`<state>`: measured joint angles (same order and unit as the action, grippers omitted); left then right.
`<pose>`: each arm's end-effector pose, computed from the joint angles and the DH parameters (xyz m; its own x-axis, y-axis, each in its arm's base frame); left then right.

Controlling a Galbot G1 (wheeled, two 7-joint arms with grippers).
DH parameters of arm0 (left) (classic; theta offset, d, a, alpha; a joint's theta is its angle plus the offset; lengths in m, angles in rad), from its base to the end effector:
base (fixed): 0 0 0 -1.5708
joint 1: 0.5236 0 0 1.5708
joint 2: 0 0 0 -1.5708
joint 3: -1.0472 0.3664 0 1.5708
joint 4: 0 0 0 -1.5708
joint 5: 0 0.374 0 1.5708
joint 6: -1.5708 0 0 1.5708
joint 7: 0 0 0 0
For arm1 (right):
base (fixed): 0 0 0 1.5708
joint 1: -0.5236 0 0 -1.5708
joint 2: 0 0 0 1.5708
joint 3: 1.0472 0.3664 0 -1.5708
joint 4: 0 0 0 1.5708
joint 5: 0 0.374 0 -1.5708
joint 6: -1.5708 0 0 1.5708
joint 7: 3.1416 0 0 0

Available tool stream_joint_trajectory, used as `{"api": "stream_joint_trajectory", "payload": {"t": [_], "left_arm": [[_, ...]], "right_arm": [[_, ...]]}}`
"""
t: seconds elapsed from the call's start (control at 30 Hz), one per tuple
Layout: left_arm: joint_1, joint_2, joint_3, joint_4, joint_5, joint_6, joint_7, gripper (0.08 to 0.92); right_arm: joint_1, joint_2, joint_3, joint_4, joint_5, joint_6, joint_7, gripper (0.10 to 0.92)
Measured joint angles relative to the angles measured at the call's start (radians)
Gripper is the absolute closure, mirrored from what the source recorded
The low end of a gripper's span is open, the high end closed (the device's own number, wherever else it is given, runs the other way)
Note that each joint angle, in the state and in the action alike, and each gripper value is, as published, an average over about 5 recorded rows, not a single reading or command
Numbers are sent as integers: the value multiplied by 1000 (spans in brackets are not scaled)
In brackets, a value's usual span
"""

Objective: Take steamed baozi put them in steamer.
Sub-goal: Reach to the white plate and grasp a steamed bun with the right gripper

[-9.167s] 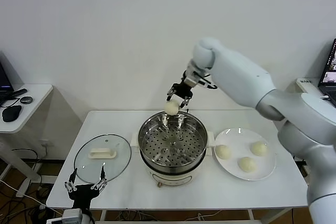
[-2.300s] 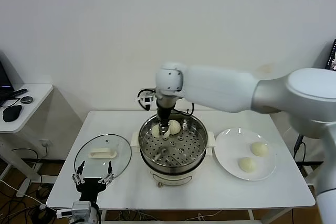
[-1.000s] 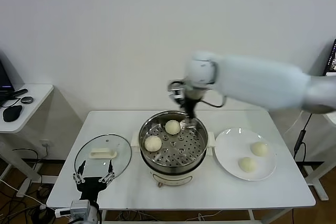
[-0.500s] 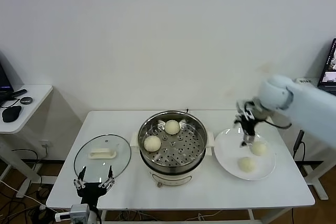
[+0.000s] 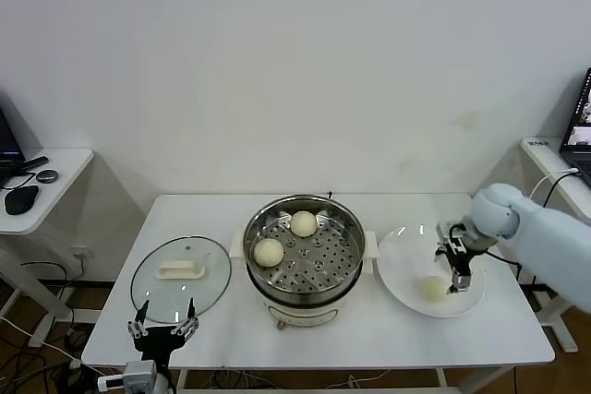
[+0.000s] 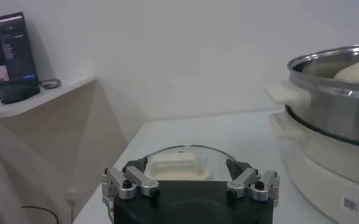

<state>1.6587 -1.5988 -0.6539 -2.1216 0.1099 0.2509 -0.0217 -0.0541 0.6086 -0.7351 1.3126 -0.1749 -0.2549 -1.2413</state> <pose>0.1601 0.0366 -0.3220 -0.9372 -0.1805 0.2984 -0.1348 0.9766 0.1674 0.5184 -0.1822 -0.2054 -0.0659 -0.0318 0.9973 -0.9959 -0.0601 -0.0677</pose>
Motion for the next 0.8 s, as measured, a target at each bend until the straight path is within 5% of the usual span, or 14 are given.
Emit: {"api": "stream_joint_trajectory", "payload": {"t": [0.8], "left_arm": [[-16,0,-1,31,-2,2,4,177]], "right_arm": [[-92,91,61,-114,-87,63,31,203]]}}
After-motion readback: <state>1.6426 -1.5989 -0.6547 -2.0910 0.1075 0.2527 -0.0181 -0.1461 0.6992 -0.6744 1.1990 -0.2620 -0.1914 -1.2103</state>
